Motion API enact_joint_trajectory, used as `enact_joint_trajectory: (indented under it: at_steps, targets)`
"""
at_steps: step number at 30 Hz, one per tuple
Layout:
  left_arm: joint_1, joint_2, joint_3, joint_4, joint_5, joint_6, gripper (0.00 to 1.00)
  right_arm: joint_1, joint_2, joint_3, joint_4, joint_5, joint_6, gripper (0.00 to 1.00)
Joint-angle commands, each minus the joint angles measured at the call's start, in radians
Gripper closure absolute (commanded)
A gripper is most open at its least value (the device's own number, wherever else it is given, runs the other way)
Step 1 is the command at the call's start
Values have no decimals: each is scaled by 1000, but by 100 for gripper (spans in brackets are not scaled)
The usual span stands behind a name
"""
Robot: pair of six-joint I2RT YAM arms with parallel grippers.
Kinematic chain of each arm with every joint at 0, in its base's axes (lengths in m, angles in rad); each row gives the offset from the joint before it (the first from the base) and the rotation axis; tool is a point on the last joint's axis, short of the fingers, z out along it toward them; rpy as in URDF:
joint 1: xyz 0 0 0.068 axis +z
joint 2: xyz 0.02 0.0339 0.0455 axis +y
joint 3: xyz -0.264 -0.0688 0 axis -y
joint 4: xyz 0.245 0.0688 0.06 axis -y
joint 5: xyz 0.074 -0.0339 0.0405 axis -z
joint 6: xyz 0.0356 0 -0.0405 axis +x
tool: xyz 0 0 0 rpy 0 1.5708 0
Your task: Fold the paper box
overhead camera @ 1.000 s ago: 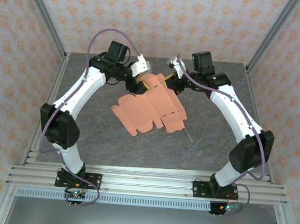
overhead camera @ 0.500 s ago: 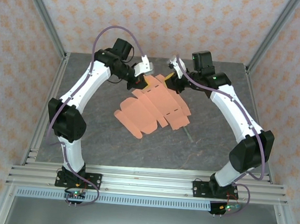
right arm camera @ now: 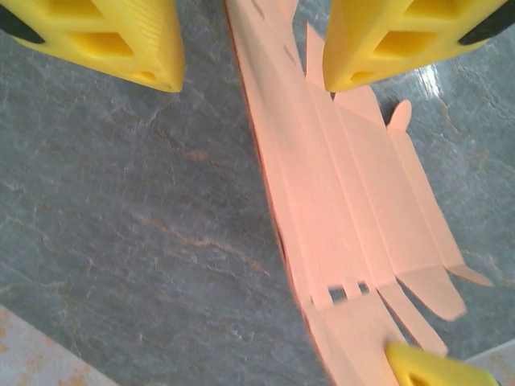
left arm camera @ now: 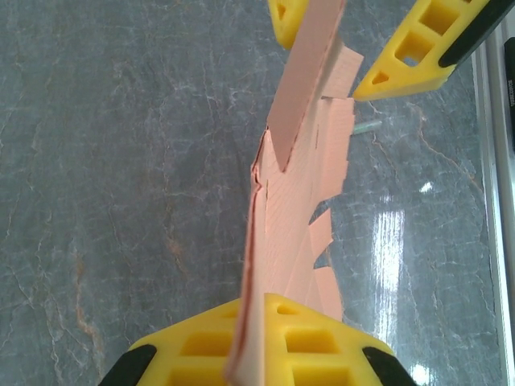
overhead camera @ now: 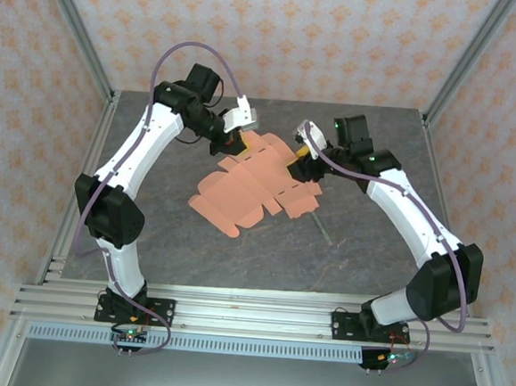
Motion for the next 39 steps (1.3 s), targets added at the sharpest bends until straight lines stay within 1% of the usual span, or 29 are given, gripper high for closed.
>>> enact_joint_trajectory:
  at_steps: [1,4,9,14,24,27,29,33,39]
  targets:
    - [8,-31,30,-43,5,27,100,1,-40,-35,79,44,-8,56]
    - [8,-29,31,-43,7,23,100,2,-41,-45,98,49,-1,63]
    - [7,-24,30,-40,15,17,100,2,-24,-51,121,49,6,65]
    - [7,-19,32,-30,20,1,100,6,-11,-48,133,42,13,74]
    - [6,-17,36,-23,27,-13,100,28,27,-38,135,63,7,73]
    - [6,-13,40,-22,26,-21,100,37,36,-32,134,78,6,78]
    - [6,-9,45,-22,26,-27,100,42,37,-33,136,97,7,82]
    - [6,0,59,-26,14,-44,100,58,23,-47,153,167,18,85]
    - [6,17,85,-37,13,-68,100,85,16,-63,198,333,60,89]
